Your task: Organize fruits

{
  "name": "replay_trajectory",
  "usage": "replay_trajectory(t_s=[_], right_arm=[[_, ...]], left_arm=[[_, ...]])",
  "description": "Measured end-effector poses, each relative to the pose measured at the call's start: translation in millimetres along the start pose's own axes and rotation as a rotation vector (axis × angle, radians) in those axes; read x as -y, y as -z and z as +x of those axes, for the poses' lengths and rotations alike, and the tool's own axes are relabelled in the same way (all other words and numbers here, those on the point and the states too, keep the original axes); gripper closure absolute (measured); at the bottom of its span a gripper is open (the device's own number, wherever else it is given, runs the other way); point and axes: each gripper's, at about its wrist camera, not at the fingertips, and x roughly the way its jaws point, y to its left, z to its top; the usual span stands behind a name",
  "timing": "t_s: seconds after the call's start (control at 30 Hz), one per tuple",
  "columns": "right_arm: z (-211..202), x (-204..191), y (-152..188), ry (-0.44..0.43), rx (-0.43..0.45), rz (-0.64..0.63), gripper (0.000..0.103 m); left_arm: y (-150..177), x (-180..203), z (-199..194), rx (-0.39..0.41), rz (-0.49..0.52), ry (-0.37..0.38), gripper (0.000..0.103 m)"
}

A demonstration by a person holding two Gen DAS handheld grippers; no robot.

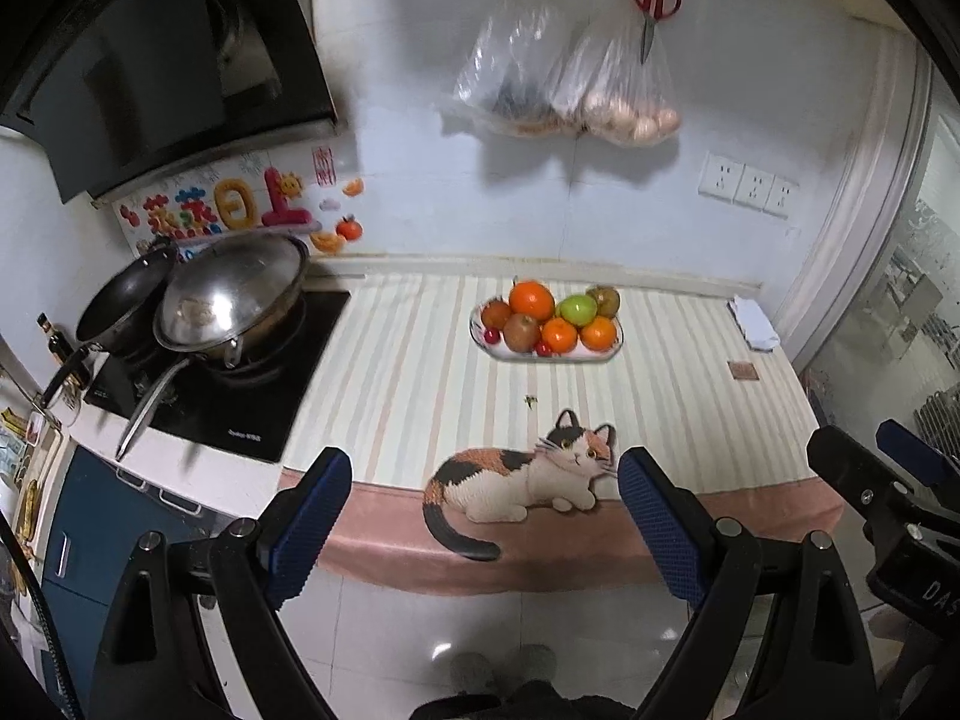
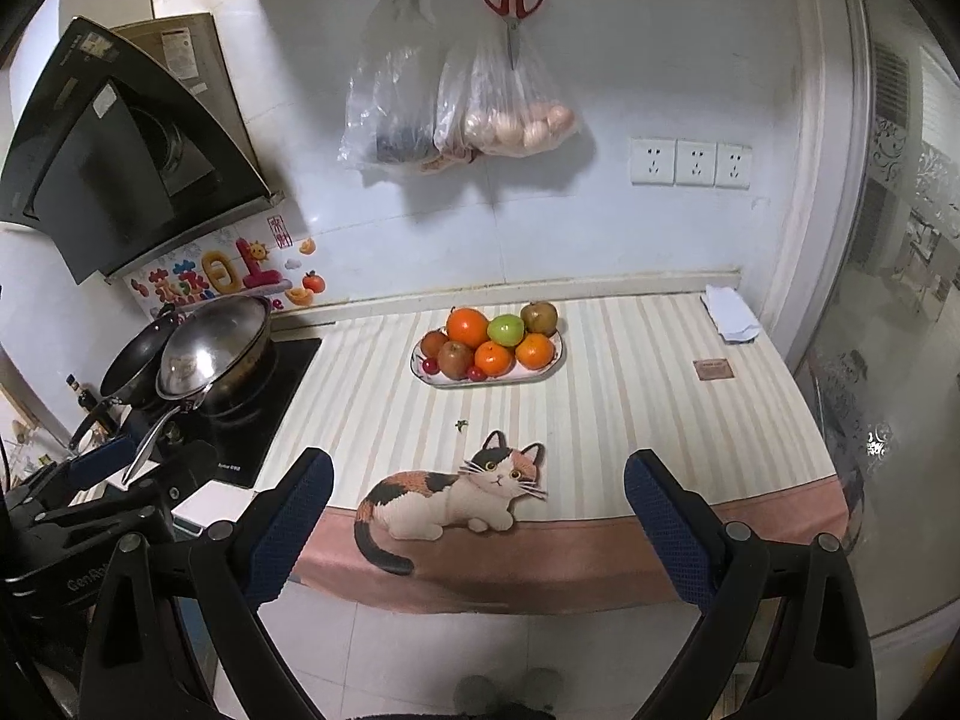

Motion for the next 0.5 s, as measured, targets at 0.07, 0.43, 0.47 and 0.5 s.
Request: replay_trajectory(t_s=[0.07, 0.43, 0.47, 0.5], right_arm=[[11.5, 4.1, -5.3, -0.014, -0.023, 0.007, 0.003], [93.6, 15.9, -44.7, -0.004, -0.087, -0.001, 0.003], [100.2, 17.0, -48.2, -0.002, -0.089, 0.001, 0.003], [106.1, 17.9, -50.5, 0.005, -0.091, 0.0, 0.003]], left_arm=[[-6.2, 2.2, 13.1, -0.025, 0.0, -0.011, 0.012], [-40.2, 5.1, 78.3, -0.07, -0.003, -0.066, 0.012], [-43.2, 5.4, 85.0, -0.077, 0.001, -0.073, 0.012], [-45.4, 4.3, 91.1, -0.086, 0.001, -0.07, 0.012]])
